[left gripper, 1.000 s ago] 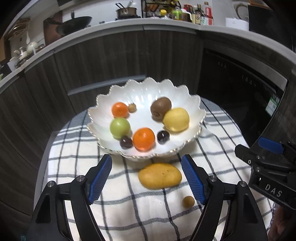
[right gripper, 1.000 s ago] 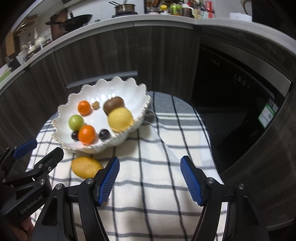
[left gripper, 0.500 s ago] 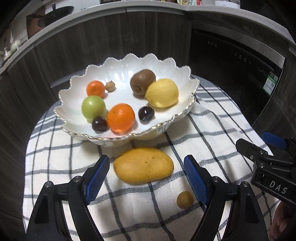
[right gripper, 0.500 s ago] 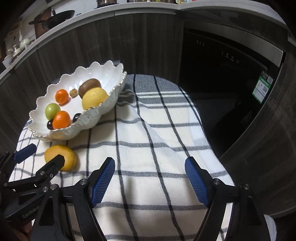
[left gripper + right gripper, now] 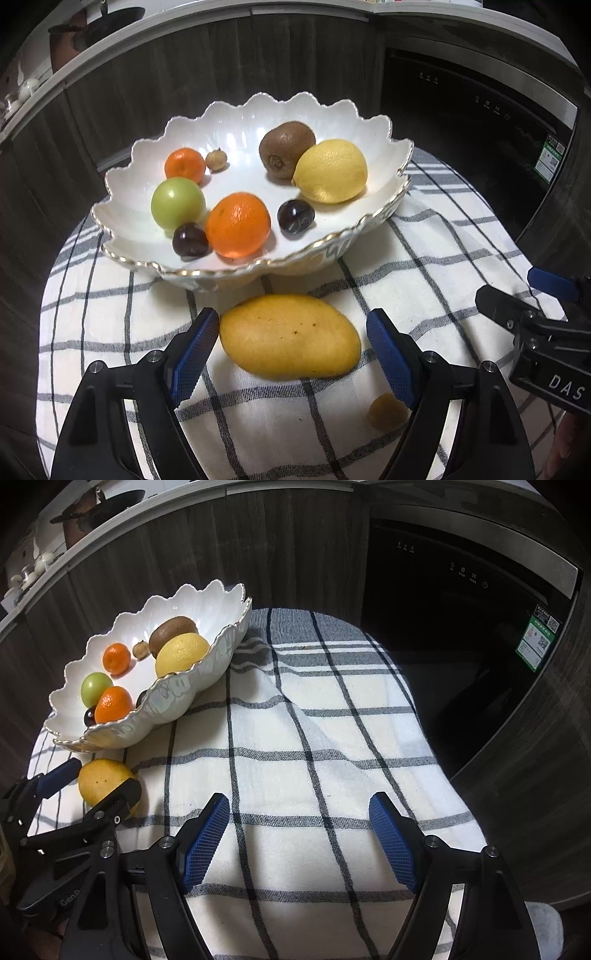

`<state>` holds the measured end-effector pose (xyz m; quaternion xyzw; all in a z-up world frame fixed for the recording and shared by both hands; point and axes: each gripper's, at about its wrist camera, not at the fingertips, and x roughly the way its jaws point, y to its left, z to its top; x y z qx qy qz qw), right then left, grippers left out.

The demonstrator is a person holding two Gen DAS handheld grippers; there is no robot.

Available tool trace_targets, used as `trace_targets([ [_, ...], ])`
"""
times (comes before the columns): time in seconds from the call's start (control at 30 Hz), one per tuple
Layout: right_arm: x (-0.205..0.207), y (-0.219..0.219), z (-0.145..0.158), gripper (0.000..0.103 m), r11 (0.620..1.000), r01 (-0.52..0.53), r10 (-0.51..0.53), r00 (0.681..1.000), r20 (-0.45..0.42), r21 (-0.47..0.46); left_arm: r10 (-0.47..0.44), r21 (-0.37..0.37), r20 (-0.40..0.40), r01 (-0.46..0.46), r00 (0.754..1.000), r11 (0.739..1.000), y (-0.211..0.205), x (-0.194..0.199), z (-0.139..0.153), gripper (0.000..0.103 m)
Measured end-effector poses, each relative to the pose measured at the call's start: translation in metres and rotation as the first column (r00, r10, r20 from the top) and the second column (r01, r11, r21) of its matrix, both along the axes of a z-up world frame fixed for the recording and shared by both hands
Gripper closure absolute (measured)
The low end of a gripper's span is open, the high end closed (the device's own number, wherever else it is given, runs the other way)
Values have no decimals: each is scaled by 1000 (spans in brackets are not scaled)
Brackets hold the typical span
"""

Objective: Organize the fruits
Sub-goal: 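Grasp the yellow mango with the left tool while the right tool grasps the small tan nut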

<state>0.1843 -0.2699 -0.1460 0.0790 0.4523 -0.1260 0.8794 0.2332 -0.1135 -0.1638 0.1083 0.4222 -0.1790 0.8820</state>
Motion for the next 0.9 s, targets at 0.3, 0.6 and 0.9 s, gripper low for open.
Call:
trace_targets([
  [0.3, 2, 4, -5, 24, 1000, -10, 10, 1000, -15, -12, 3, 11, -20, -2, 1000, 1000, -2, 5, -10, 22],
  [0.6, 2, 0, -5, 24, 1000, -1, 1, 1000, -18, -11, 4, -4, -13, -4, 1000, 1000, 0, 6, -11, 27],
  [0.9, 0, 3, 3, 24, 1000, -7, 7, 1000, 2, -9, 17, -24, -5, -17, 1000, 1000, 8, -6, 0, 28],
])
